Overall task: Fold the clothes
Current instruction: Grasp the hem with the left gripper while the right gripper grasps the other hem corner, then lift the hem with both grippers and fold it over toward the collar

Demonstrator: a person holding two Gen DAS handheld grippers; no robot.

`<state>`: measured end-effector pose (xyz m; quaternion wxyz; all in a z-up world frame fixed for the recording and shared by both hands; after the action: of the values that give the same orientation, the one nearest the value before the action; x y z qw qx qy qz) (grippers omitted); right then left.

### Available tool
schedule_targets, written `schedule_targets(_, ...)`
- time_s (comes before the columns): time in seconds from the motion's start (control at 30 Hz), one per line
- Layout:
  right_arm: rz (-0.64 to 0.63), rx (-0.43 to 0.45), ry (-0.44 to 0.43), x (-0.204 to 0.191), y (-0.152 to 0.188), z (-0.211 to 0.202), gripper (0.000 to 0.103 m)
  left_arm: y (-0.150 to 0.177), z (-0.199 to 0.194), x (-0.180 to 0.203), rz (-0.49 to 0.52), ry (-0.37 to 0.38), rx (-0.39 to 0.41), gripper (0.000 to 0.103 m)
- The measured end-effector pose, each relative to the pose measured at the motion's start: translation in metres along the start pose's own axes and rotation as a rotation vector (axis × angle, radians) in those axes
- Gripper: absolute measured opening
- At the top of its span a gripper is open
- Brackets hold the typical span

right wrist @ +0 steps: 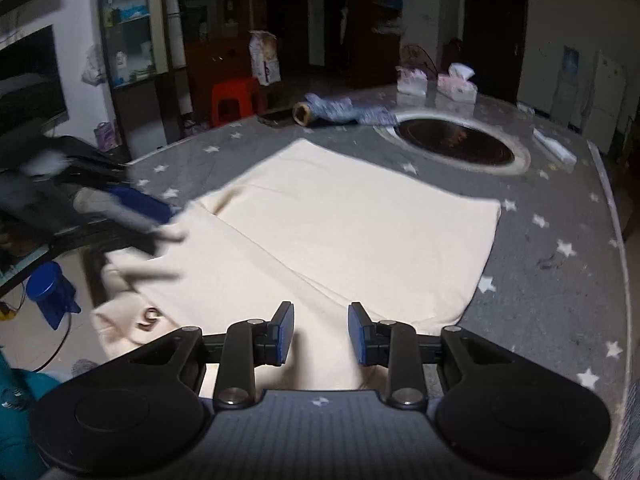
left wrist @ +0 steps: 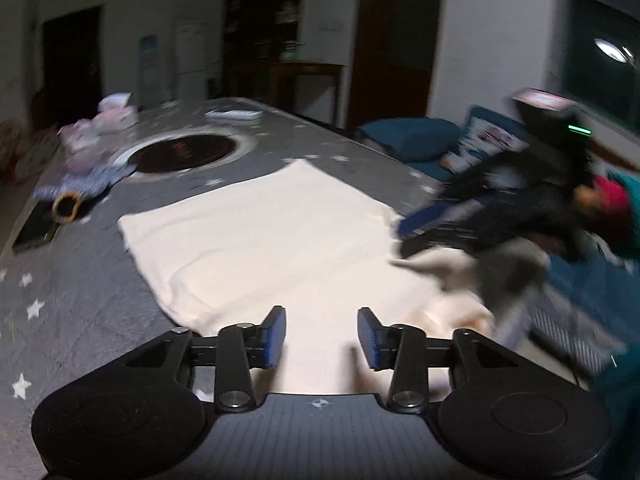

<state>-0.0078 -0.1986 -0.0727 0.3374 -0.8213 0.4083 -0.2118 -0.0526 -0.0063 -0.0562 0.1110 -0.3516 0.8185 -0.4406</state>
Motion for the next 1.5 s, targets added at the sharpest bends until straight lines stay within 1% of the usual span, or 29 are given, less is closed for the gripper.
schedule_targets(0.03,0.001,-0.018,0.001,0.001,0.003,0.006,0.029,0.002,-0.004,0.008,0.034,0.005,-0.006,0.047)
schedule_targets(0.07,0.0,-0.031,0.002,0.002,0.006,0.011,0.029,0.005,-0.008,0.015,0.063,0.012,-0.012,0.05)
schedule_targets(0.1,-0.005,-0.024,-0.001,0.002,0.007,0.01,0.029,0.008,-0.011,0.023,0.093,0.02,-0.017,0.054)
schedule_targets(0.13,-0.011,-0.026,-0.002,0.001,0.007,0.008,0.029,0.011,-0.014,0.03,0.122,0.028,-0.022,0.055)
schedule_targets(0.23,-0.033,-0.022,-0.002,-0.003,0.005,-0.002,0.031,0.022,-0.013,0.046,0.188,0.048,-0.057,0.055)
schedule_targets(0.3,-0.055,-0.018,0.003,-0.005,0.005,-0.01,0.036,0.027,-0.005,0.051,0.235,0.03,-0.077,0.055)
schedule_targets(0.33,-0.068,-0.017,0.006,-0.007,0.006,-0.014,0.037,0.029,-0.001,0.053,0.252,0.016,-0.08,0.055)
schedule_targets(0.43,-0.099,-0.022,0.013,-0.011,0.01,-0.025,0.038,0.031,0.011,0.056,0.286,0.01,-0.083,0.053)
schedule_targets(0.5,-0.12,-0.026,0.018,-0.014,0.013,-0.032,0.038,0.035,0.015,0.061,0.327,0.005,-0.088,0.04)
schedule_targets(0.53,-0.131,-0.027,0.021,-0.016,0.014,-0.036,0.04,0.036,0.017,0.063,0.347,0.002,-0.09,0.038)
schedule_targets(0.57,-0.141,-0.026,0.025,-0.017,0.016,-0.039,0.043,0.037,0.017,0.064,0.356,0.001,-0.089,0.032)
schedule_targets(0.6,-0.151,-0.025,0.029,-0.018,0.018,-0.043,0.043,0.038,0.017,0.065,0.365,0.0,-0.087,0.021)
schedule_targets(0.67,-0.182,-0.021,0.04,-0.022,0.022,-0.051,0.045,0.035,0.017,0.063,0.343,-0.003,-0.072,0.012)
schedule_targets(0.7,-0.194,-0.022,0.041,-0.024,0.024,-0.054,0.046,0.033,0.016,0.061,0.323,-0.004,-0.061,0.01)
schedule_targets(0.77,-0.22,-0.023,0.042,-0.028,0.028,-0.06,0.054,0.025,0.012,0.053,0.268,0.001,-0.033,0.009)
schedule_targets(0.93,-0.329,-0.015,0.018,-0.046,0.039,-0.067,0.055,0.003,0.007,0.027,0.116,0.001,0.028,0.008)
schedule_targets(1.03,-0.375,0.01,0.016,-0.056,0.041,-0.06,0.055,-0.004,0.01,0.017,0.074,0.007,0.038,0.008)
schedule_targets(1.1,-0.376,0.027,0.014,-0.06,0.038,-0.053,0.055,-0.007,0.013,0.014,0.062,0.009,0.038,0.008)
schedule_targets(1.2,-0.353,0.031,0.0,-0.061,0.033,-0.039,0.047,-0.008,0.014,0.012,0.046,0.018,0.036,0.009)
schedule_targets(1.23,-0.337,0.021,-0.01,-0.06,0.032,-0.035,0.043,-0.007,0.014,0.012,0.042,0.021,0.034,0.009)
schedule_targets(1.27,-0.319,0.013,-0.019,-0.058,0.03,-0.032,0.034,-0.006,0.013,0.012,0.041,0.021,0.03,0.012)
schedule_targets(1.33,-0.274,-0.001,-0.037,-0.053,0.025,-0.028,0.024,-0.001,0.01,0.013,0.043,0.015,0.022,0.013)
schedule_targets(1.37,-0.254,-0.007,-0.045,-0.05,0.023,-0.027,0.021,0.002,0.008,0.014,0.047,0.008,0.02,0.016)
schedule_targets(1.4,-0.245,-0.007,-0.046,-0.049,0.022,-0.026,0.019,0.005,0.006,0.015,0.051,0.002,0.018,0.021)
schedule_targets(1.47,-0.226,-0.007,-0.047,-0.046,0.018,-0.026,0.018,0.011,0.001,0.018,0.072,-0.015,0.01,0.025)
schedule_targets(1.5,-0.217,-0.007,-0.048,-0.044,0.017,-0.026,0.017,0.015,-0.002,0.019,0.082,-0.026,0.006,0.03)
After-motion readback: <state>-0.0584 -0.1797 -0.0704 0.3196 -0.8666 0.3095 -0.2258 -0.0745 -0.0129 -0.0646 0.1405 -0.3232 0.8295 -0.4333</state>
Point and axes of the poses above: each gripper's, at about its wrist camera, not at the fingertips, and z roughly the way its jaws point, x to its right, y to its underside, the point moved 7 cm from there along z, roughly the way its jaws point, and after that the axes turned 8 degrees about y, right-handed, at the moved point
